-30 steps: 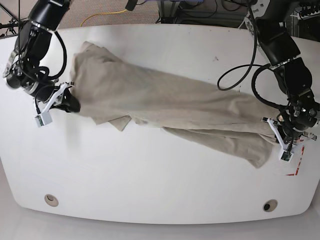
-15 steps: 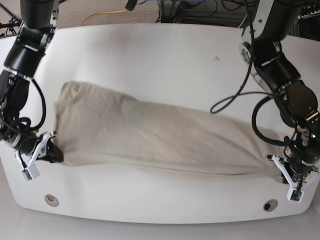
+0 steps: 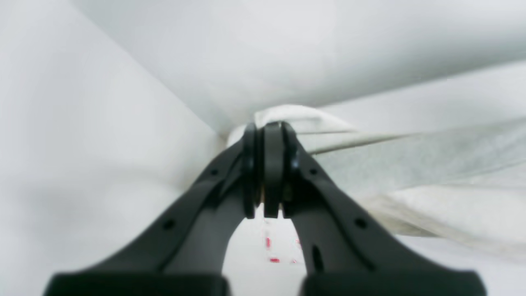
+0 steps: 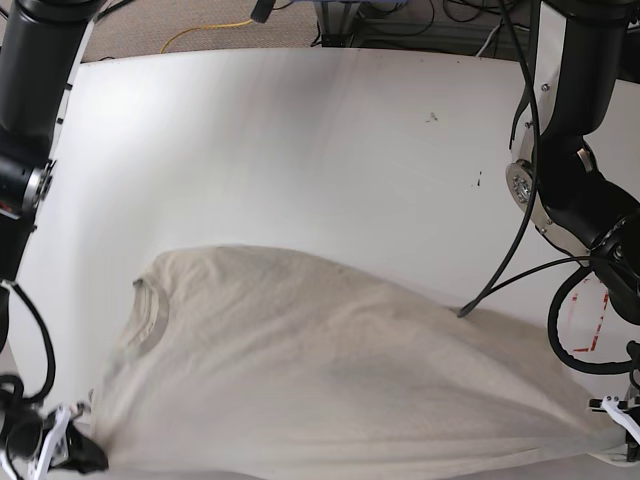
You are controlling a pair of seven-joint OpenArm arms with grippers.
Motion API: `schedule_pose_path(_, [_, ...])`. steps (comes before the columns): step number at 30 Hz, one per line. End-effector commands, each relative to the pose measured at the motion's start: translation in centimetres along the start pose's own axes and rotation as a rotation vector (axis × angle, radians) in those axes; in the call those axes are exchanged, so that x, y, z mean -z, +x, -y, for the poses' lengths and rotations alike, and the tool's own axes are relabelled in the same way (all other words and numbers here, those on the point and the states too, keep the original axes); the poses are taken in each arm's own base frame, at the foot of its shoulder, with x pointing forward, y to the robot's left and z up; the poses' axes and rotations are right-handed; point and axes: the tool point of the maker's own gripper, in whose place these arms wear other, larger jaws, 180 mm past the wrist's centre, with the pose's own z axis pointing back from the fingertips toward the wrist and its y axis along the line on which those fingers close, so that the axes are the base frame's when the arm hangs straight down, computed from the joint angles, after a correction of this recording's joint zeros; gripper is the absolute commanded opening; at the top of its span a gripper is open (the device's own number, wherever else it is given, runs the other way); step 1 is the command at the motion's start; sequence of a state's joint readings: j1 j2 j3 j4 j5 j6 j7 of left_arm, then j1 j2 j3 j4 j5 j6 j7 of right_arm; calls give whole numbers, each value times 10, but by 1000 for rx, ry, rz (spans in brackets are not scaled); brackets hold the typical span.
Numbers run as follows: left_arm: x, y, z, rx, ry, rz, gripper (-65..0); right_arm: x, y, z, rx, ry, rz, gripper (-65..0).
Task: Fold the T-shirt properly
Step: 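Lift the beige T-shirt with both grippers and swing it across the table, then release the T-shirt from the right gripper and move it away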
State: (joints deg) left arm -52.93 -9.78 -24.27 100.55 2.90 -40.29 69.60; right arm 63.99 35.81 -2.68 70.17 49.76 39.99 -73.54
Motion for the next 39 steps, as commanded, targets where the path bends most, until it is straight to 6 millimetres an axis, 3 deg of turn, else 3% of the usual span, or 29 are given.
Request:
schedule_pose_path(1, [-21, 46, -25, -6, 74, 135, -650, -29, 55, 11, -65, -45, 115, -621])
schedule_pose_path(3, [-29, 64, -34, -12, 96, 179, -650, -41, 77, 14, -110, -69, 133, -621])
schedule_pose_path(9, [-50, 113, -62, -41, 148, 294, -650, -17, 62, -3, -168, -32, 27, -621])
schedule_pose_path(15, [-43, 110, -56, -33, 123, 255, -650, -17, 55, -2, -175, -36, -8, -621])
schedule_pose_path(20, [-29, 69, -34, -6, 90, 166, -650, -47, 59, 17, -121, -67, 62, -621])
schedule_pose_path(22, [-23, 51, -25, 6, 74, 126, -650, -49, 56, 19, -94, -58, 85, -621])
schedule_pose_path(31, [-23, -41, 18, 79, 22, -52, -650, -20, -50, 2, 72, -1, 0, -621])
schedule_pose_path(39, [-42, -136, 41, 181, -27, -262, -650, 15, -123, -47, 157, 107, -70, -617])
